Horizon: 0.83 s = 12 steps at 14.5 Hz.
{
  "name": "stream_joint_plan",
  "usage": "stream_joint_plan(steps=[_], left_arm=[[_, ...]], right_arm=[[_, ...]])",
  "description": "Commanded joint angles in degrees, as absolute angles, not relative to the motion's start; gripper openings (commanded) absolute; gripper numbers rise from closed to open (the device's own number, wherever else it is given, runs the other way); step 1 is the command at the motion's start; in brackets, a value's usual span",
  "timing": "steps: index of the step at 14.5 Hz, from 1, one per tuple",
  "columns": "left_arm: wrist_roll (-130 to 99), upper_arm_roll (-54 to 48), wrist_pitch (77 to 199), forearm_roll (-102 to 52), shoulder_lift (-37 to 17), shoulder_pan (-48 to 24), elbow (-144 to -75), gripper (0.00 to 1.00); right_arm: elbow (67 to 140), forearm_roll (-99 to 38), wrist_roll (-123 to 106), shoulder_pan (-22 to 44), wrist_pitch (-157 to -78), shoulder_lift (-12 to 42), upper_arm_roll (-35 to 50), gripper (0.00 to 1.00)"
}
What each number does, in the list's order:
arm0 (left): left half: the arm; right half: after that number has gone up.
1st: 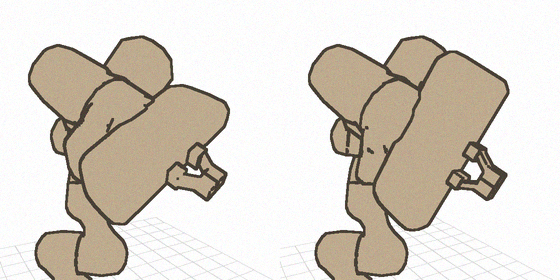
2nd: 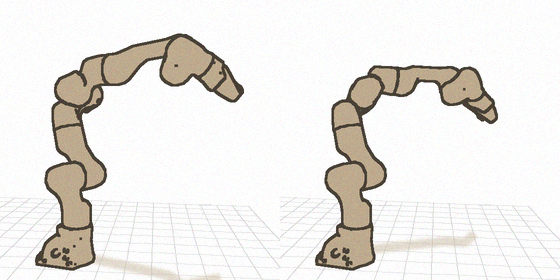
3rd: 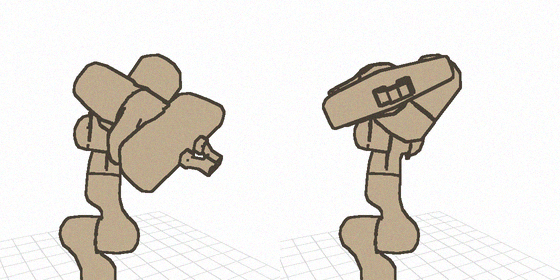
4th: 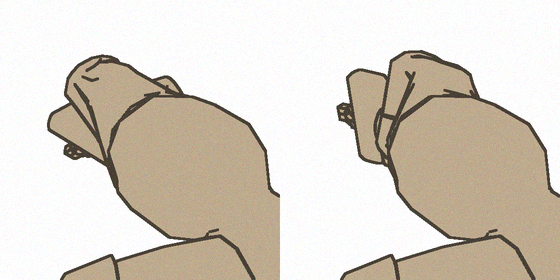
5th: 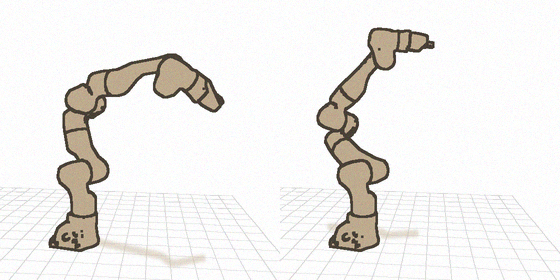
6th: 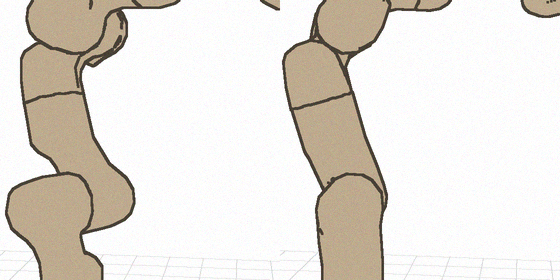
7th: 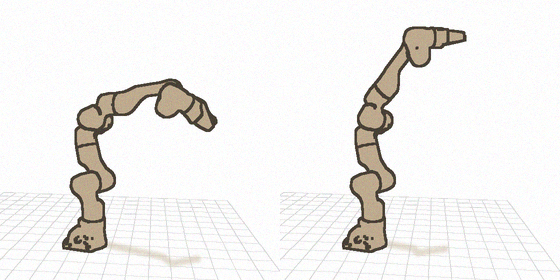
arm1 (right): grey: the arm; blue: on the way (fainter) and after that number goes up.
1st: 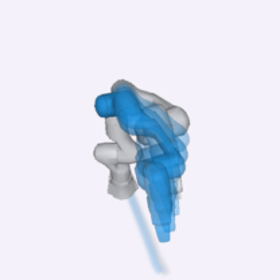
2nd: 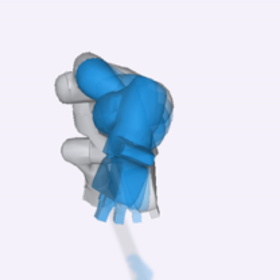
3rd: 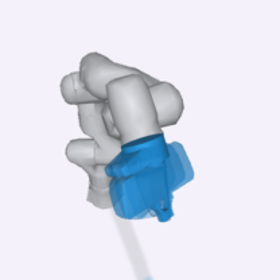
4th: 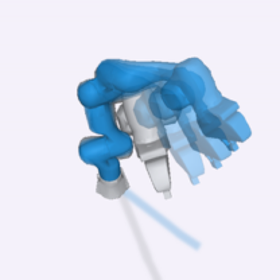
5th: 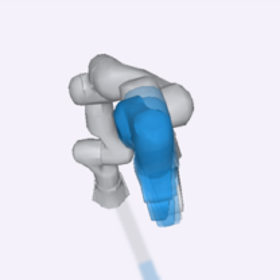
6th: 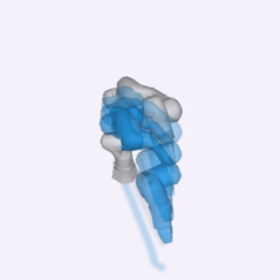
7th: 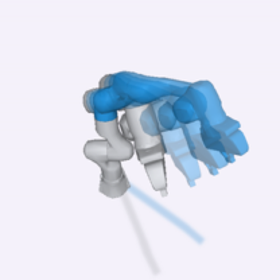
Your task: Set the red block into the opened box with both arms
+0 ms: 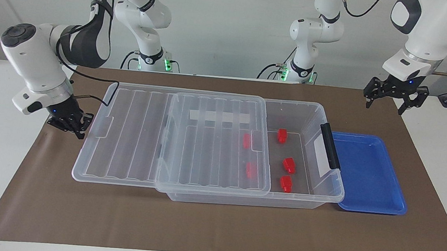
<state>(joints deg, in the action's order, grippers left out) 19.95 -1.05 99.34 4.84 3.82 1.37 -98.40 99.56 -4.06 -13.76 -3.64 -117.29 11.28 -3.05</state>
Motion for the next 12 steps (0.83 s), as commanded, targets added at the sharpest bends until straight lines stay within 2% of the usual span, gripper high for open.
stream_joint_plan(steps=[1,8,12], left_arm=[[20.5,3.8,100.5,4.0,4.8,-2.8,-99.8,1.0],[20.1,2.7,99.8,2.3,4.7,-2.4,-99.4,1.0],[20.2,2.6,94.2,2.3,3.3,-2.0,-94.0,1.0]], right_arm=[[99.7,-6.1,-14.7,-2.9,-119.3,12.0,-3.0,0.0],[99.7,-6.3,-10.1,1.5,-119.4,12.0,-3.0,0.0],[99.7,-6.3,-6.2,4.1,-119.4,12.0,-3.0,0.0]])
